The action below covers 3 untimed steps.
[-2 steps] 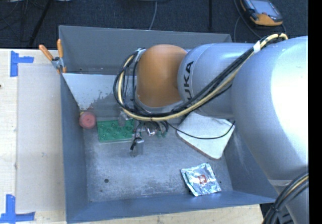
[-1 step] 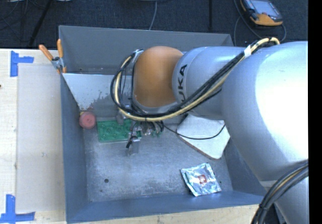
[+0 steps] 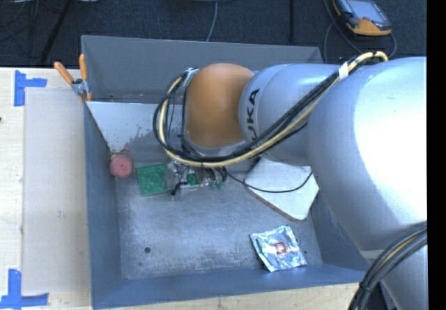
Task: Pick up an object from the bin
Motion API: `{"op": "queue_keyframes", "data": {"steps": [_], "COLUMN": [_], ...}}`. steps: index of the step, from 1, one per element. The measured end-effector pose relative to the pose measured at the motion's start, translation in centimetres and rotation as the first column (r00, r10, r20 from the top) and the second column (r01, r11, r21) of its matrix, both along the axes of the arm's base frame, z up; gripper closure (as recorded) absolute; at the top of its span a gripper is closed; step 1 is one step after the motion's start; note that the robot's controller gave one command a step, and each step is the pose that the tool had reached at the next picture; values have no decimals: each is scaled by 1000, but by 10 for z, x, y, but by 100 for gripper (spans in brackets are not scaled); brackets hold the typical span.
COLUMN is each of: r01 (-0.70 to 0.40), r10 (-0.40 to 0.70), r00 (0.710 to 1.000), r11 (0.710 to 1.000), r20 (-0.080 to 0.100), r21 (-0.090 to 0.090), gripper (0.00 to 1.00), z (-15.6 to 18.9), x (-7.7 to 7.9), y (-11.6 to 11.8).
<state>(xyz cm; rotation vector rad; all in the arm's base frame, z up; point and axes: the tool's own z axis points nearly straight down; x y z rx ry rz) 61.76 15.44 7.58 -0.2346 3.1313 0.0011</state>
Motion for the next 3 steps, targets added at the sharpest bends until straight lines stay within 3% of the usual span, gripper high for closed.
{"op": "queue_keyframes", "data": {"steps": [1, 2, 3], "r01": [4, 7, 18], "r10": [-4, -7, -18], "r00": [1000, 1000, 1000], "r11": [1000, 1000, 1000], "r20": [6, -11, 7], "r21": [1, -1, 3], "gripper": [100, 100, 100], "z": [124, 18, 146], "x": [-27, -47, -35], "y": [-9, 43, 63]}}
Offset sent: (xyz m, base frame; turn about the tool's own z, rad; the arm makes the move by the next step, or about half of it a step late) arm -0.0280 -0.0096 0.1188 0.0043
